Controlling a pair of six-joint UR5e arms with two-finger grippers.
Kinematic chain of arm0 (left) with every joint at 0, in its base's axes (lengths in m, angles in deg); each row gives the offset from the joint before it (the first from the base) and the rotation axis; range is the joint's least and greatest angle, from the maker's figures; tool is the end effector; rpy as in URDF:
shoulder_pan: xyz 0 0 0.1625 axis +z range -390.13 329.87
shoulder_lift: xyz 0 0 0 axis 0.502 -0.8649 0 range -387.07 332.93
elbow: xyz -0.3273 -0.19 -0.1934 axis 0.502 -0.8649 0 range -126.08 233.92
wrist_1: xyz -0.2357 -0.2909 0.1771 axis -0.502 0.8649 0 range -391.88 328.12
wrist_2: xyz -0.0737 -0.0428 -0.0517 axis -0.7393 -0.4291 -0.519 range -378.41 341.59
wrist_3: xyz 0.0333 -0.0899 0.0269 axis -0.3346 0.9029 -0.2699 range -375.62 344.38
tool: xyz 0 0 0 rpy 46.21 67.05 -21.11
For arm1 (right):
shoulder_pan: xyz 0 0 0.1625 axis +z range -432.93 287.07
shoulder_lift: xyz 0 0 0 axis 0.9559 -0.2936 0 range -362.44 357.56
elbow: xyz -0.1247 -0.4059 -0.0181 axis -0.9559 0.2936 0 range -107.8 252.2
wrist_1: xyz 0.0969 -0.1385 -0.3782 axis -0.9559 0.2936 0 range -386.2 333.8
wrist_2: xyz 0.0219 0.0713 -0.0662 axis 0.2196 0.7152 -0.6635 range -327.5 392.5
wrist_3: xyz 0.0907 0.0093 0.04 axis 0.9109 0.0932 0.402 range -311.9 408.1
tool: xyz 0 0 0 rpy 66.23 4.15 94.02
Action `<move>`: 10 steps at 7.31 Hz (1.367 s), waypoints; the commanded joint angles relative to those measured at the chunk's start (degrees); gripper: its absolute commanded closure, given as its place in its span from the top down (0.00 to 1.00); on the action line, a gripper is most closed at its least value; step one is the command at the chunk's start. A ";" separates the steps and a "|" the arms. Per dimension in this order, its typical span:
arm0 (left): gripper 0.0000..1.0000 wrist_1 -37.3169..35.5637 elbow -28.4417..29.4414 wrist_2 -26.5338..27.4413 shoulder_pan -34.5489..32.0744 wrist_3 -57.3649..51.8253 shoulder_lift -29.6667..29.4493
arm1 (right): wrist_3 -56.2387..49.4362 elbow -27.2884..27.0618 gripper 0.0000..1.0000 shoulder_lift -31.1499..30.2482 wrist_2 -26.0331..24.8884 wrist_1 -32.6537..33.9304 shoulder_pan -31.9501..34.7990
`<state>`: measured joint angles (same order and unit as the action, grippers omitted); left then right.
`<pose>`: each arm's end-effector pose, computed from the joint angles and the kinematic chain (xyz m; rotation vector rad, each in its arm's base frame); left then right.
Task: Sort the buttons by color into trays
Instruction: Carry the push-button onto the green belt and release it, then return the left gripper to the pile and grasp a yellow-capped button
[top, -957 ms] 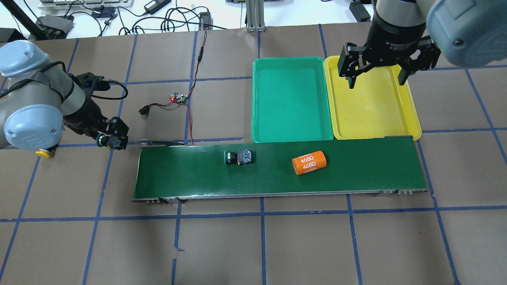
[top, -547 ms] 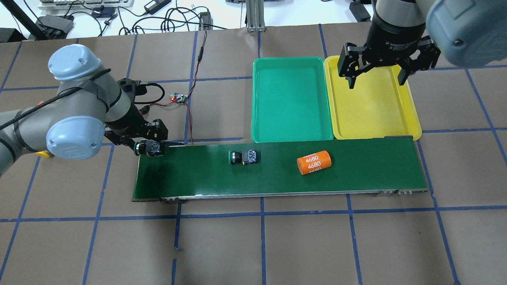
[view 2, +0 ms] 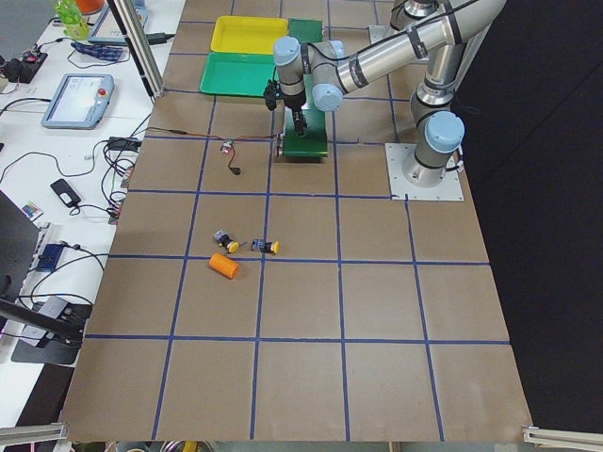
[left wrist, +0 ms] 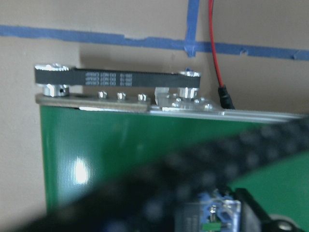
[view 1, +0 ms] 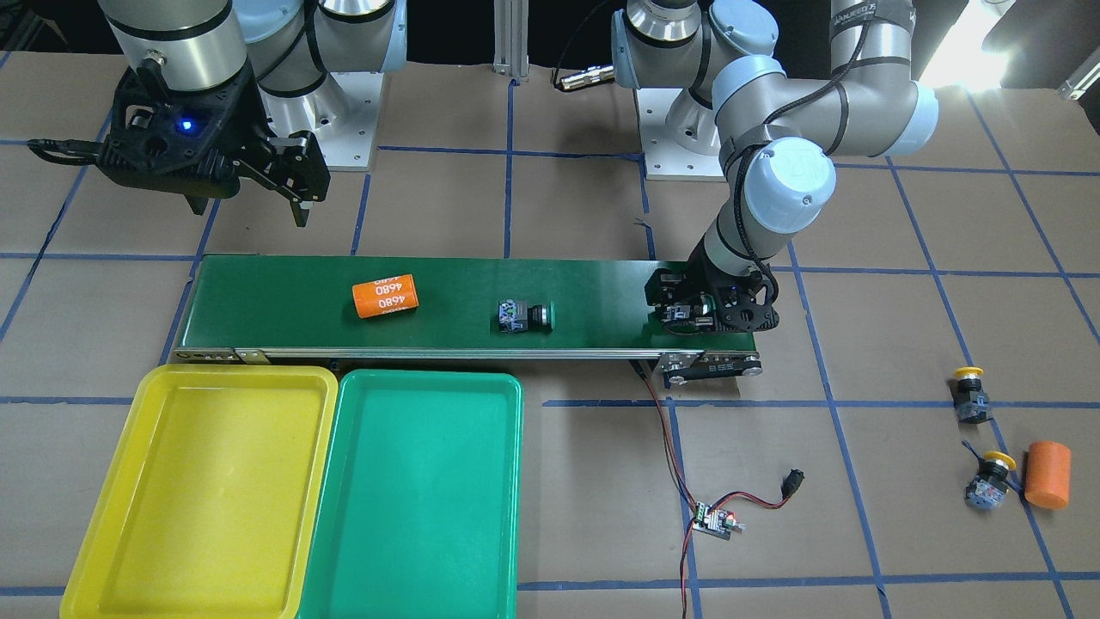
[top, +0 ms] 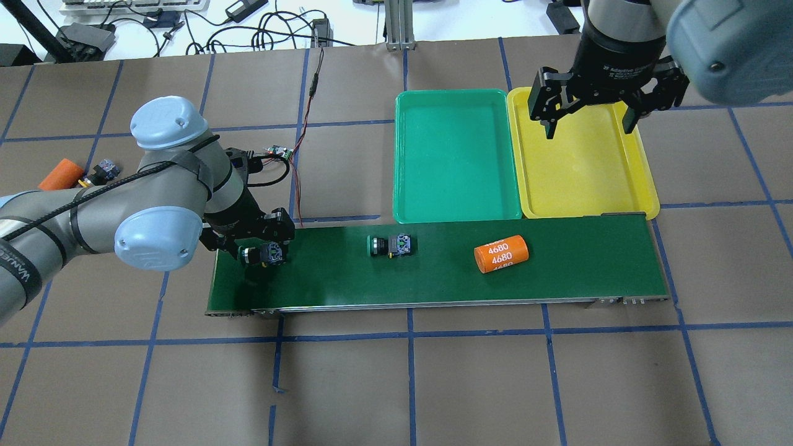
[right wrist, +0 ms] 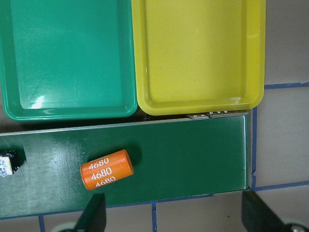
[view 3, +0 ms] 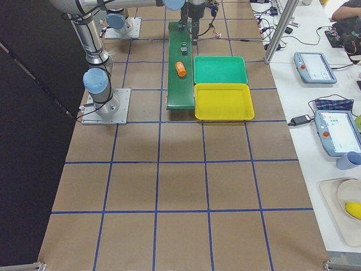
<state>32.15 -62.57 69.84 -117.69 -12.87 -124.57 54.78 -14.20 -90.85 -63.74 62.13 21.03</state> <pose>-0.1164 -0.4708 0.2521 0.1439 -3.1004 -0.2177 0.1569 -0.4945 0.5028 -0.0729 -3.0327 0.0244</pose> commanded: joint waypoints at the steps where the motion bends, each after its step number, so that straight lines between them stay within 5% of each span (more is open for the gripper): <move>1: 1.00 -0.32 1.08 -0.09 0.54 0.16 1.33 | 0.00 0.00 1.00 0.00 0.00 0.00 0.00; 4: 1.00 9.17 11.70 0.35 11.04 -2.55 0.39 | 0.00 0.00 1.00 0.00 0.00 0.00 0.00; 7: 1.00 8.13 13.65 0.70 25.72 -21.42 -3.55 | 0.00 0.00 1.00 0.00 0.00 0.00 0.00; 10: 1.00 0.57 19.17 0.70 35.77 -41.20 -13.48 | 0.00 0.00 1.00 0.09 0.00 0.00 0.00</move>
<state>35.05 -46.04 70.57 -85.15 -47.19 -134.25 54.78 -14.20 -90.82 -63.74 62.13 21.02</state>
